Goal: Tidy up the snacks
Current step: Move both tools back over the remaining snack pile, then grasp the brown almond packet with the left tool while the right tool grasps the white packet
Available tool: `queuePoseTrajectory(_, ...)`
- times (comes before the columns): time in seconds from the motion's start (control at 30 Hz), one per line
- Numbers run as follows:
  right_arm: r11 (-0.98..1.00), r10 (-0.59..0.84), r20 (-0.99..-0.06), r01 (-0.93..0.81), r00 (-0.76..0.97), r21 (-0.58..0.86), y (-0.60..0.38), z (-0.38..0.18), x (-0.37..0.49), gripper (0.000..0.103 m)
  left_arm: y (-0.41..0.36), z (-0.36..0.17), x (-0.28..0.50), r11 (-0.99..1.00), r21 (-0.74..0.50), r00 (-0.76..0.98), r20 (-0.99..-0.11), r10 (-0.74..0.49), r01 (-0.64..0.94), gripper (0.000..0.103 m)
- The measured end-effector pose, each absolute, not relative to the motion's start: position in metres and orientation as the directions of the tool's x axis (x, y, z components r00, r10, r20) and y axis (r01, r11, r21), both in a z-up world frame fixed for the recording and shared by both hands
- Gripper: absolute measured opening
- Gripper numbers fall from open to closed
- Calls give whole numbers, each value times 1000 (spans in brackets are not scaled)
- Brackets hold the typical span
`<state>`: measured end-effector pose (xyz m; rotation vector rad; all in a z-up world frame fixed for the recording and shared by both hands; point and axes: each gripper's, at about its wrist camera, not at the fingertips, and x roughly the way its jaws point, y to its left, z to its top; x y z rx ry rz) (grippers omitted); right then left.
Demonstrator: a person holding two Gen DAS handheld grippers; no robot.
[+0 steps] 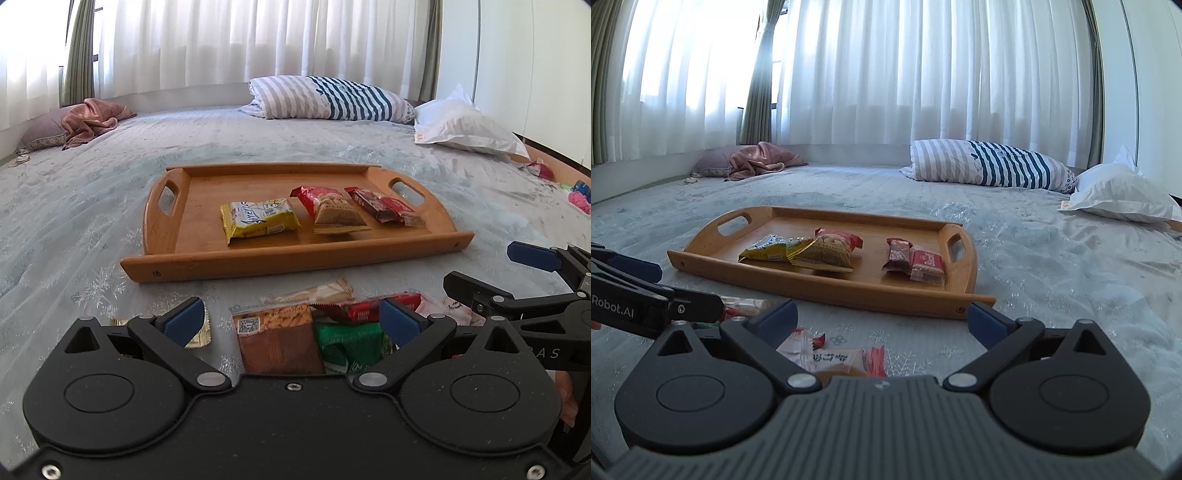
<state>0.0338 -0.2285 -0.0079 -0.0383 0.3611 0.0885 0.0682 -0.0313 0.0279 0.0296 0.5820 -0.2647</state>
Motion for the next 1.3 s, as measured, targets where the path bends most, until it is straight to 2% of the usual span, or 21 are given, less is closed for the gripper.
queuePoseTrajectory(0.5,997,65,-381,-78,922,-18,-227,-19,24,103,-26,16,61,969,-58,797,-558,-229,239,101)
queuePoseTrajectory(0.73,993,98,-382,-116,919,-23,-219,-19,22,103,-25,15,58,964,-80,778,-575,-253,254,82)
queuePoseTrajectory(0.9,984,105,-379,-150,919,-93,-204,-21,19,103,-26,18,54,965,-84,780,-574,-250,247,59)
queuePoseTrajectory(1.13,969,132,-397,-203,908,-142,-187,-24,20,102,-21,17,47,978,-80,797,-568,-205,194,58)
queuePoseTrajectory(1.3,958,138,-414,-226,900,-173,-178,-25,23,91,-16,7,53,977,-109,774,-596,-212,184,60)
